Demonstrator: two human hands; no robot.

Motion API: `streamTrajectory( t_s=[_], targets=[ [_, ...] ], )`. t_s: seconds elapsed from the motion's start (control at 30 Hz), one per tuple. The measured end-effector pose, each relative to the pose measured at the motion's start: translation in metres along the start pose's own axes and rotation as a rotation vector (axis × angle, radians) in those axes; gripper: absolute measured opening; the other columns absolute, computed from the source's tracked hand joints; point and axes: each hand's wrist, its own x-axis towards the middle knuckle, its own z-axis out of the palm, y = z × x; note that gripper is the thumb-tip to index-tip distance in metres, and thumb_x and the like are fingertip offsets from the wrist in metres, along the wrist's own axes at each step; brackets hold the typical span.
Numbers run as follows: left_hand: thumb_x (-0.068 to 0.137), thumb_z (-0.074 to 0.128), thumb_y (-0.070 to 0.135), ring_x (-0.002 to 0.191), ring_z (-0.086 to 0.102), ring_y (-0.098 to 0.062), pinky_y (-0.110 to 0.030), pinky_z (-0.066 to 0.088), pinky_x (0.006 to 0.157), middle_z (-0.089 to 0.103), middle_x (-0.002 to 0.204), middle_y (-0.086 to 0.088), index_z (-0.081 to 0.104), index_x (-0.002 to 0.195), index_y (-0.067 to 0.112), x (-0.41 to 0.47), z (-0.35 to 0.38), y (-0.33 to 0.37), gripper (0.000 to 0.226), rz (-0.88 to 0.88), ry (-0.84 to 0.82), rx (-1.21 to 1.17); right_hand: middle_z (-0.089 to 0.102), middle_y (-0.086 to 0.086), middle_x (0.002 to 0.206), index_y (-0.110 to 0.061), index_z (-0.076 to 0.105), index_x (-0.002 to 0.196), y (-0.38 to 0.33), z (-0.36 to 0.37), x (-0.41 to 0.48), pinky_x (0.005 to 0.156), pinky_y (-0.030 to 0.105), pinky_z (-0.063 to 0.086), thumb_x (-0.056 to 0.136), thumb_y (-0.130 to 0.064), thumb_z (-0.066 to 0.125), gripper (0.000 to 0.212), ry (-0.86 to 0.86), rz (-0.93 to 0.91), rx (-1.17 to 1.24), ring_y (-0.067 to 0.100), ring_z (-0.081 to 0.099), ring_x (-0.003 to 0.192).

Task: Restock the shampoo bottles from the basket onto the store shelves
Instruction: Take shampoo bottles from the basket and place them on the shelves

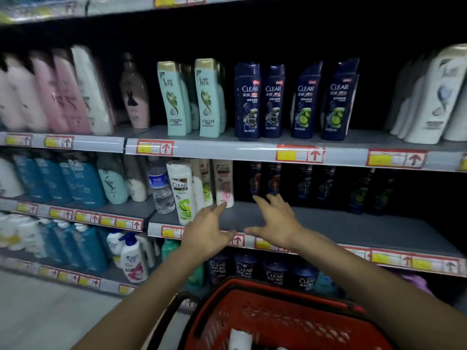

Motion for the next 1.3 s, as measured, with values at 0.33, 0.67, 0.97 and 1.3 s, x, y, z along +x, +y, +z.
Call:
streamTrajectory(
  t_s=[0.33, 0.67, 0.97, 1.3],
  targets=[
    [0.082, 0.048, 0.08, 0.159, 0.01, -0.025, -0.056, 0.029, 0.122, 0.013, 0.172, 0.0, 0.013, 0.163, 0.039, -0.09, 0.046, 0.018, 0.098, 0.12, -0.144, 0.293, -0.014, 0.014, 0.169, -0.029, -0.003, 0.163, 0.048, 0.008, -0.132, 0.125, 0.049, -0.002, 0.074, -0.063, 0.08, 0.126, -0.23, -0.068, -0.126, 0.034, -0.02, 0.155],
    [0.089, 0.054, 0.069, 0.145, 0.039, -0.027, -0.048, 0.044, 0.112, 0.035, 0.159, 0.005, 0.024, 0.159, 0.038, -0.141, 0.156, 0.012, 0.082, 0.111, -0.431, 0.321, 0.02, 0.014, 0.161, -0.024, 0.012, 0.161, 0.111, 0.101, -0.203, 0.119, 0.044, 0.033, 0.077, -0.045, 0.083, 0.111, -0.564, 0.03, -0.152, 0.037, 0.025, 0.149],
    [0.088, 0.065, 0.056, 0.121, 0.062, -0.028, -0.04, 0.053, 0.094, 0.063, 0.135, -0.003, 0.047, 0.139, 0.026, -0.144, 0.271, 0.019, 0.062, -0.061, -0.688, 0.269, 0.048, 0.014, 0.144, -0.016, 0.039, 0.15, 0.129, 0.143, -0.235, 0.102, 0.045, 0.048, 0.092, -0.029, 0.07, 0.066, -0.775, -0.097, -0.273, 0.036, 0.05, 0.129],
    [0.072, 0.079, 0.063, 0.117, 0.065, -0.035, -0.043, 0.054, 0.09, 0.062, 0.132, -0.013, 0.047, 0.135, 0.012, -0.121, 0.35, 0.041, 0.087, -0.435, -0.471, 0.165, 0.059, 0.007, 0.127, -0.012, 0.058, 0.13, 0.146, 0.132, -0.231, 0.087, 0.039, 0.053, 0.099, -0.012, 0.056, 0.031, -0.894, -0.079, -0.326, 0.03, 0.061, 0.111]
  ],
)
